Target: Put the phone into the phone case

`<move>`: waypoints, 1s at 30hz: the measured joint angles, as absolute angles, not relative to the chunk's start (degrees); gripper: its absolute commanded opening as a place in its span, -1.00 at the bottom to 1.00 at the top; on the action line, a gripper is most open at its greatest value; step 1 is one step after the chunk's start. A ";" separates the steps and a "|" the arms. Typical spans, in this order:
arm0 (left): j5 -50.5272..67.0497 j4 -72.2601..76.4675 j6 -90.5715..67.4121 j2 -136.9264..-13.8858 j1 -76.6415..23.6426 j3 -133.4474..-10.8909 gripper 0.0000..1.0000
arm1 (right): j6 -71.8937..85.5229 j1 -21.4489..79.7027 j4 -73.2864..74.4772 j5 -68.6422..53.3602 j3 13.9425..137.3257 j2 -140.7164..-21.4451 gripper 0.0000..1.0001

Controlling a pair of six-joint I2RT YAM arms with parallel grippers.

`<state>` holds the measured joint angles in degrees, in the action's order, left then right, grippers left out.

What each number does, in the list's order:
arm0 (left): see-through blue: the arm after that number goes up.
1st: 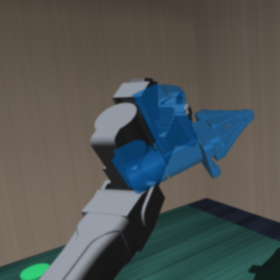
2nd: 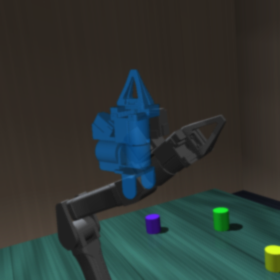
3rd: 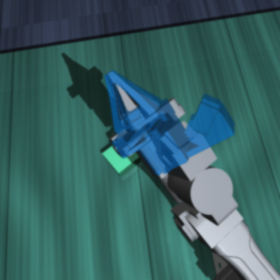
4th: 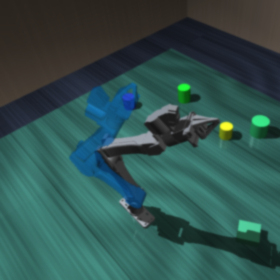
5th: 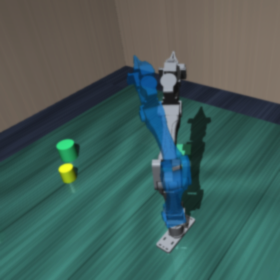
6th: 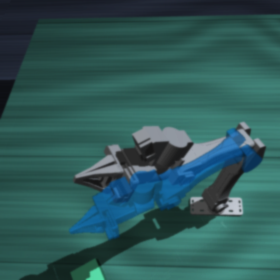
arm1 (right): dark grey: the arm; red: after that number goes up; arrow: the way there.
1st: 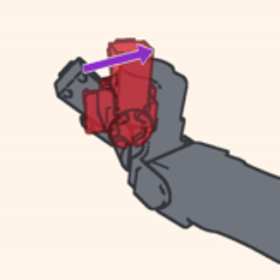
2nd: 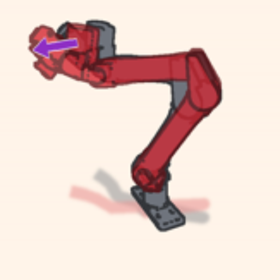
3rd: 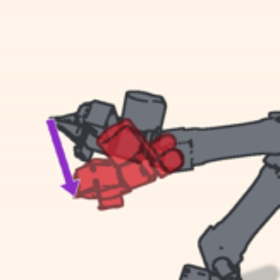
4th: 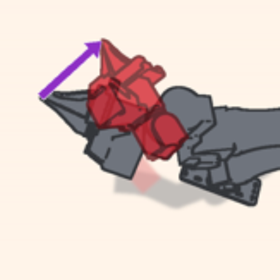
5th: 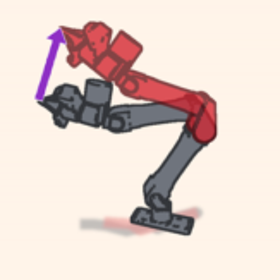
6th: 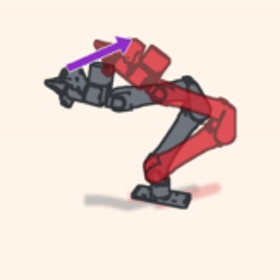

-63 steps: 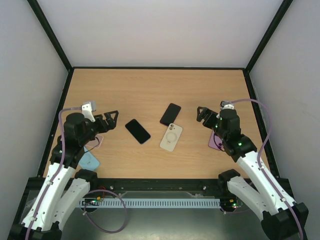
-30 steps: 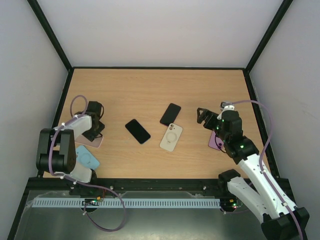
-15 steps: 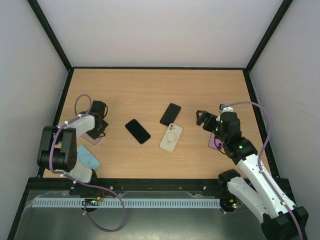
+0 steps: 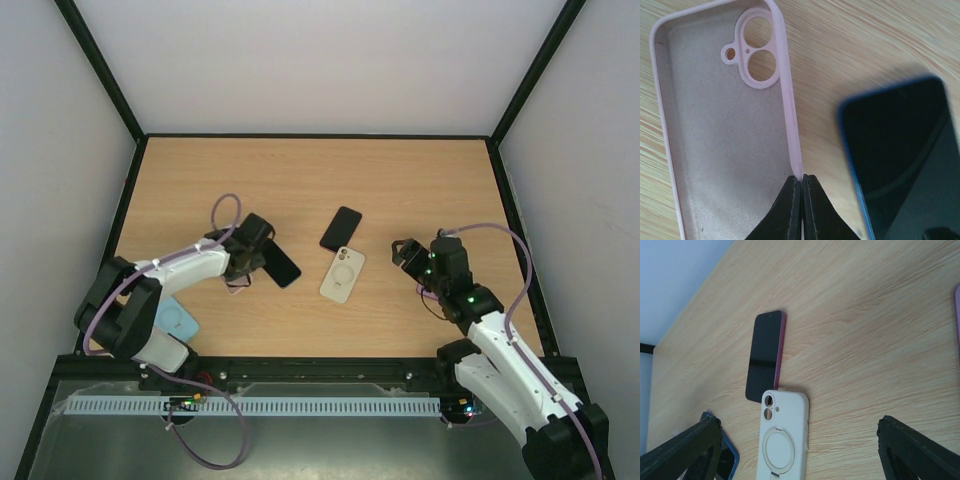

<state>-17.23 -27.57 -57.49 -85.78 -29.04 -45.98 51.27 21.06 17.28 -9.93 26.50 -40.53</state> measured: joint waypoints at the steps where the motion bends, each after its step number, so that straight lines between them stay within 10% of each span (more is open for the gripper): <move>1: -17.19 -27.53 -57.67 -85.67 -31.57 -46.11 -0.95 | 51.81 21.06 17.23 -9.87 26.50 -40.86 0.64; 8: -16.80 -27.24 -58.54 -85.58 -41.95 -47.13 -0.82 | 53.45 21.10 16.75 -9.50 26.50 -45.82 0.55; 19: -10.79 -22.48 -53.80 -85.12 -42.00 -46.35 0.41 | 50.26 21.45 15.35 -9.06 26.96 -49.63 0.39; 30: 0.82 -16.25 -45.69 -69.30 -15.46 -34.37 0.41 | 47.29 24.82 14.52 -6.94 32.38 -59.72 0.28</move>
